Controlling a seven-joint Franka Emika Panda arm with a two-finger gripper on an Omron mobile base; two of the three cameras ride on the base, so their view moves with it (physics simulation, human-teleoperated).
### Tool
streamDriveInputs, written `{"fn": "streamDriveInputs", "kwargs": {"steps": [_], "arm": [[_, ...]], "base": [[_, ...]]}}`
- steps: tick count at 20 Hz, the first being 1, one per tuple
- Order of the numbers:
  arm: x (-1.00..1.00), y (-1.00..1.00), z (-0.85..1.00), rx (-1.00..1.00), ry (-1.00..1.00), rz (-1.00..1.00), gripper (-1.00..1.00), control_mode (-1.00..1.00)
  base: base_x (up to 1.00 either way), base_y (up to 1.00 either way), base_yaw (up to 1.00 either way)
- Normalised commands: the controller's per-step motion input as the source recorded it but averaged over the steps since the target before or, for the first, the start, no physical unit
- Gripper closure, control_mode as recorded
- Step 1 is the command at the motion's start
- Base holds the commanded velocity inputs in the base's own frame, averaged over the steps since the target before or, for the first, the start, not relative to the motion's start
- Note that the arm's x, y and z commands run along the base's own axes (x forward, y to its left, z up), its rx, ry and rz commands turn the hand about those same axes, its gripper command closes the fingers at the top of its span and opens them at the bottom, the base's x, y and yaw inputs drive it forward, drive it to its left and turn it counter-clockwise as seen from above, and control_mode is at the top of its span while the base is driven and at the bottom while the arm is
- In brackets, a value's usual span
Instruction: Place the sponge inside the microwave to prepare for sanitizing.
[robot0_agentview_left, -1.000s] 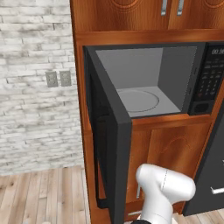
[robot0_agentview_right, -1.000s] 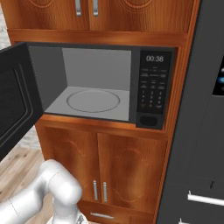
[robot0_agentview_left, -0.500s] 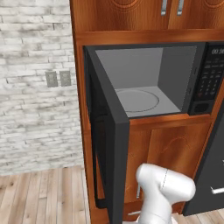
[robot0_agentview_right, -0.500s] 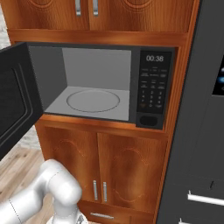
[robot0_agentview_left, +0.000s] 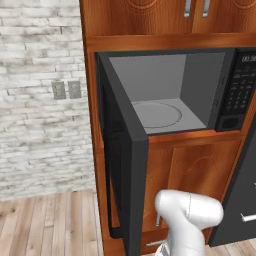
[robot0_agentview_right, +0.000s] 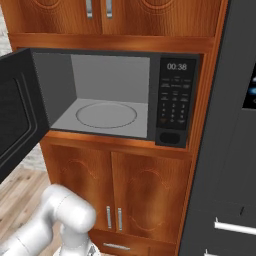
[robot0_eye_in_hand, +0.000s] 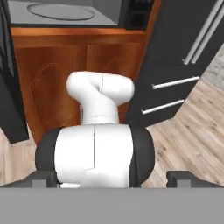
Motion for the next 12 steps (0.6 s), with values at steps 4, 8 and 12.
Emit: {"fn": "streamDriveInputs", "kwargs": {"steps": [4, 8, 12], "arm": [[0.21, -0.8, 0.17, 0.5, 0.5, 0.23, -1.0, -1.0], [0.13, -0.67, 0.09, 0.51, 0.52, 0.23, -1.0, -1.0], [0.23, -0.72, 0.03, 0.55, 0.57, 0.22, -1.0, -1.0]], "base": [[0.0, 0.0, 0.0], [0.0, 0.0, 0.0], [0.0, 0.0, 0.0]]}}
